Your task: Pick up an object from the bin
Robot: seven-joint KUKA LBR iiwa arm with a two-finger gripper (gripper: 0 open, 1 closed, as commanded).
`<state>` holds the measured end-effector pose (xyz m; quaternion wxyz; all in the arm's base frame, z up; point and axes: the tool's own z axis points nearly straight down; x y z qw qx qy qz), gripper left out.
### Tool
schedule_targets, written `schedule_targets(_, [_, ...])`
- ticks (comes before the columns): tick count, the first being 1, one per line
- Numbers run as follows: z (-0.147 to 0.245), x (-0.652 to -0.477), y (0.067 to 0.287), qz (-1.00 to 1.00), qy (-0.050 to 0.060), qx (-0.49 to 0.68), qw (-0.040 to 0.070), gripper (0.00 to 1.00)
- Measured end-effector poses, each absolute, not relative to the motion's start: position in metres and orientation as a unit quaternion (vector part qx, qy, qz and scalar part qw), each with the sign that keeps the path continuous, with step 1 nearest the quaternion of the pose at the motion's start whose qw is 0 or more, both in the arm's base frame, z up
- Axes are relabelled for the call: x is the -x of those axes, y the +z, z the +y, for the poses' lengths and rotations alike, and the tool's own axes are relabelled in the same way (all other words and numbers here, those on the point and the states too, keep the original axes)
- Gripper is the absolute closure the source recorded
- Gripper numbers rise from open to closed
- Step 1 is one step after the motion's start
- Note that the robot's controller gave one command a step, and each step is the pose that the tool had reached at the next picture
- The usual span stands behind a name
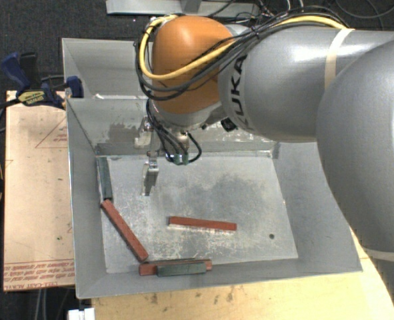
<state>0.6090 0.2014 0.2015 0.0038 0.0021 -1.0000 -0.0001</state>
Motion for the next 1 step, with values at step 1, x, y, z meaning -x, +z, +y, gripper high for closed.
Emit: schedule_targets(1, [0.2004, -0.6109, 0.2065, -1.0, -0.001, 0.0, 0.0, 0.0])
